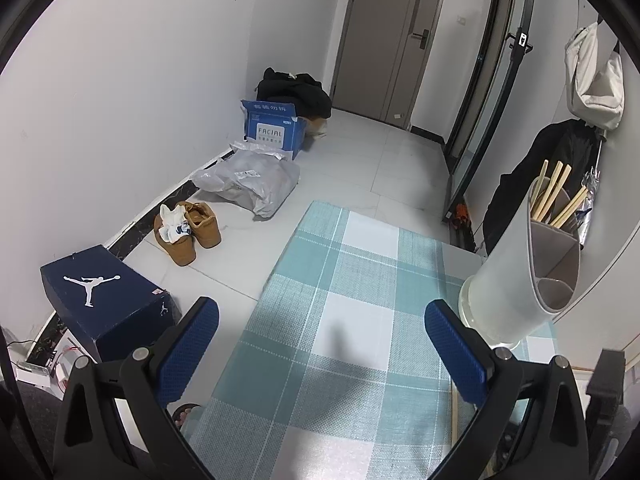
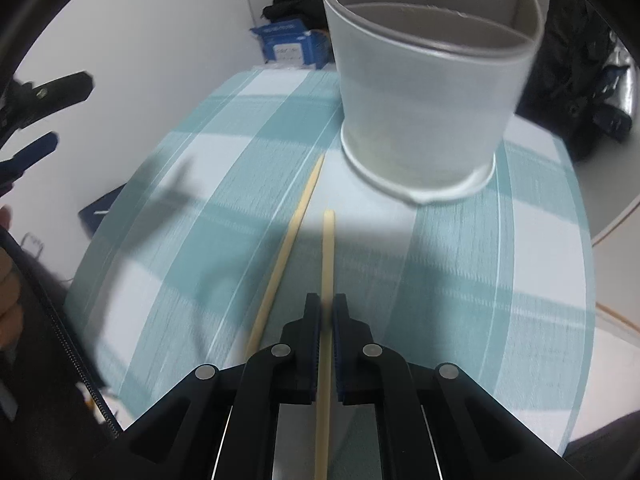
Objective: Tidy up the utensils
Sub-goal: 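Lower the right gripper onto the last loose chopsticks and close on one, then lift the chopstick with the right gripper while the left gripper grasps the last chopstick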
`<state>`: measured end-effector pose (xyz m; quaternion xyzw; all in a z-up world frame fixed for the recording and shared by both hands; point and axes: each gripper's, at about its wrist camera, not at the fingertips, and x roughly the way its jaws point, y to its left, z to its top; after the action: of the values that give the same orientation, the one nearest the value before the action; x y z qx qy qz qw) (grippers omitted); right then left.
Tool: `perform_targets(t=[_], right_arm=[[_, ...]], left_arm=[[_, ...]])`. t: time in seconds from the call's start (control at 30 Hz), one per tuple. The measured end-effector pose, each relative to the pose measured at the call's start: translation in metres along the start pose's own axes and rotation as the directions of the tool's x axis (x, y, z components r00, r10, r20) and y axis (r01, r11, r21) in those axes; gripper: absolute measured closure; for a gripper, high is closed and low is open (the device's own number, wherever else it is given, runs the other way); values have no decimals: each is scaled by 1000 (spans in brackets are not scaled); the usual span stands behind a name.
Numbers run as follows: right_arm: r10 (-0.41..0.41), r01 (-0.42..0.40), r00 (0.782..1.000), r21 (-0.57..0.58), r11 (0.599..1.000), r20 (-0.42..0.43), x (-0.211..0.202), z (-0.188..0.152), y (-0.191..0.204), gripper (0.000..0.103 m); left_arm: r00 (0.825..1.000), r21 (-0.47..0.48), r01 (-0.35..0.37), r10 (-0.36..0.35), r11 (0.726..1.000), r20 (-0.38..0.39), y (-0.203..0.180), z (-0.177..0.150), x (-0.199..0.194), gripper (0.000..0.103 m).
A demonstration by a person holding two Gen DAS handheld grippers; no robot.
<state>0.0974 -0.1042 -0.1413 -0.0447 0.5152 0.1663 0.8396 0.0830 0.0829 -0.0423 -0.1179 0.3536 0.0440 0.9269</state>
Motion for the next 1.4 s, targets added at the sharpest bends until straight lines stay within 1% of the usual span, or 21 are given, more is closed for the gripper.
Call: perform_targets(t=[0.17,0.2,0.27,0.33,0.47,0.57,0.6,0.63,0.73,0.83,0.9,0.93,1.0,1.07,1.1,1.17,1.2,1.23,1.3,1.4], right_arm=[[37,-36,998,12,999,-53,-8,-10,-8,97],[34,-33,998,12,999,-53,-10,-10,-9,94],[52,-52,997,-4,999,-50,-11,-8,-8,92],[34,-35,999,-41,999,-36,-10,-2,-6,89],[33,-35,999,-73,997,-19,3,13,-4,89],[31,-30,999,-92,995,11,11,23,-1,89],[30,-28,999,-104,994,16,12,26,0,91],[30,-28,999,-105,994,16,13,28,-1,97],[99,-97,995,-51,994,21,11,30,-11,97],[143,-144,987,10,990,78,-4,29,-29,97],[182,-196,973,100,975,140,-19,30,-50,97],[190,-212,969,129,969,160,-24,29,-57,97],[222,-269,950,210,940,222,-35,27,-79,97],[244,-320,930,281,905,275,-44,24,-101,97],[257,-353,918,321,879,304,-48,21,-114,97],[272,-390,904,374,842,331,-50,18,-131,97],[268,-399,899,397,827,346,-52,15,-141,97],[269,-406,896,404,820,354,-55,13,-147,97],[261,-417,888,424,804,378,-60,7,-161,97],[259,-432,878,432,791,403,-66,0,-173,97]], left_arm=[[1000,2,2,-2,1000,-2,0,0,2,2],[1000,1,3,-3,1000,-10,0,0,3,2],[1000,2,-2,2,1000,-19,0,-1,6,2],[999,10,-17,17,1000,-27,-1,-2,8,2],[999,48,-51,52,998,-10,-4,-6,8,2],[998,66,-61,63,996,-31,-6,-10,12,2],[997,71,-62,65,996,-41,-6,-11,14,2],[996,79,-63,68,995,-58,-7,-13,17,2],[992,120,-95,104,988,-74,-16,-18,24,2],[991,157,-79,94,984,-91,-27,-20,28,2],[989,177,-45,68,983,-130,-39,-20,37,2],[985,186,-21,53,982,-164,-45,-19,42,2],[978,212,18,26,977,-207,-59,-19,49,2],[973,245,30,28,969,-229,-72,-19,54,2],[967,258,42,26,965,-255,-79,-18,60,2],[948,251,75,10,965,-320,-88,-19,71,2],[934,240,89,2,967,-356,-91,-20,77,2],[926,226,93,-1,970,-378,-94,-22,82,2],[915,218,105,-8,970,-403,-97,-24,87,2],[906,233,97,11,968,-424,-103,-26,96,2]])
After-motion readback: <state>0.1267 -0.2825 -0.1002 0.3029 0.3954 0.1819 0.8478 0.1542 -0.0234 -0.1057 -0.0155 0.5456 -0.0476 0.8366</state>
